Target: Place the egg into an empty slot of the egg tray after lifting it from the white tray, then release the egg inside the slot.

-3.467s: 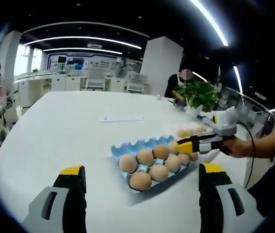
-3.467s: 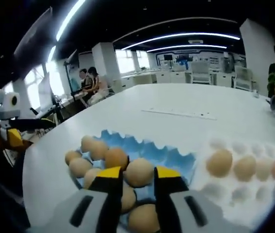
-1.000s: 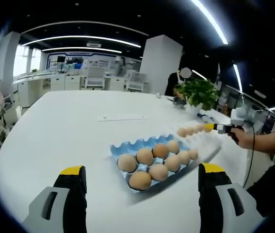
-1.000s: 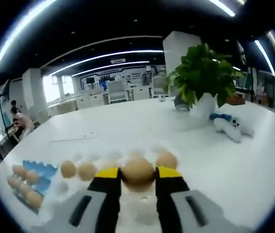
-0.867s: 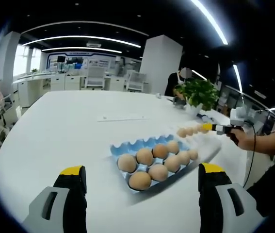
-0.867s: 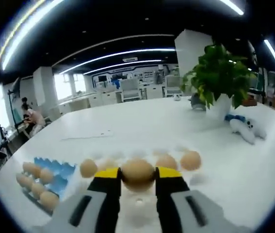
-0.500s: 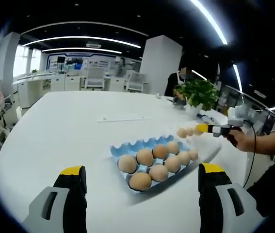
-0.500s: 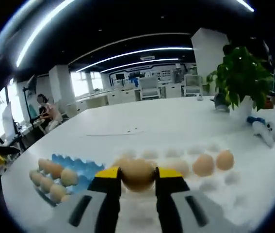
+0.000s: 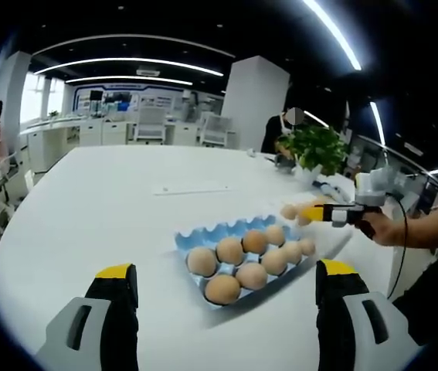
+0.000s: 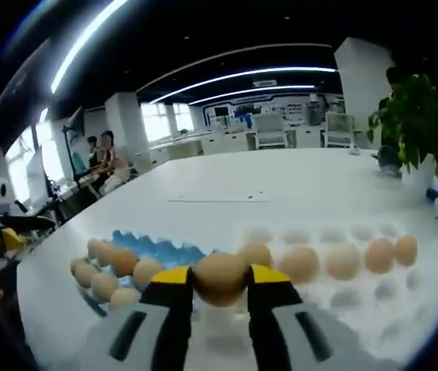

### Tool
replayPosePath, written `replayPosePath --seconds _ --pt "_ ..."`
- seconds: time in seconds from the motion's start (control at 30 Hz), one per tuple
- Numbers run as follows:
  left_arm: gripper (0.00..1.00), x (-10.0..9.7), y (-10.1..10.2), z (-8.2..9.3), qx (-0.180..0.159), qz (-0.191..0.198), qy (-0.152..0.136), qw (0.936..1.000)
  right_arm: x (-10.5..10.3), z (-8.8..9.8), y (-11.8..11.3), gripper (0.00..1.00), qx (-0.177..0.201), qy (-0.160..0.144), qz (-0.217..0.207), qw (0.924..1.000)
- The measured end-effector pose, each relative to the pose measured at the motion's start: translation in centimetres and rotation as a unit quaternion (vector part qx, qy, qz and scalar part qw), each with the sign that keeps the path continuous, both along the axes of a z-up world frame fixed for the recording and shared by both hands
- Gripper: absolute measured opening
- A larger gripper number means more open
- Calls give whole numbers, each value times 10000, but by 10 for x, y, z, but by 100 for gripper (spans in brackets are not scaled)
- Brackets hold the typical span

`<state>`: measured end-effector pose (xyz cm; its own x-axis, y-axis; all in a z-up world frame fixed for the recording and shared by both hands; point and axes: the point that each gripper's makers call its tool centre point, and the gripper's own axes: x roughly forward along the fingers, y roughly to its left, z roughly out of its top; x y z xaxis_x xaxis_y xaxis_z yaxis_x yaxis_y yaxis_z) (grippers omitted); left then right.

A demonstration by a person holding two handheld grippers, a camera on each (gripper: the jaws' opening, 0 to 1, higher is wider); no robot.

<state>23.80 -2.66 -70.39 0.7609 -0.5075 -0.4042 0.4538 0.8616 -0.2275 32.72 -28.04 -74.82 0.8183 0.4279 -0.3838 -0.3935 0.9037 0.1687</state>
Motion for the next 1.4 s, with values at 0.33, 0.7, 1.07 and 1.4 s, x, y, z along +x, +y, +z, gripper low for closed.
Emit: replayPosePath --seconds 0.33,0.7,1.07,1.4 --pt "96 0 1 -1 -7 4 11 10000 1 -3 25 27 2 39 348 9994" --pt "96 -3 5 0 -8 52 18 10000 1 -15 47 27 27 207 643 9977" --pt "96 -3 3 -2 -15 42 24 10000 -4 -30 47 27 114 421 745 9963" --pt "96 -3 2 -1 -1 27 21 10000 -4 -31 49 28 119 473 784 9957"
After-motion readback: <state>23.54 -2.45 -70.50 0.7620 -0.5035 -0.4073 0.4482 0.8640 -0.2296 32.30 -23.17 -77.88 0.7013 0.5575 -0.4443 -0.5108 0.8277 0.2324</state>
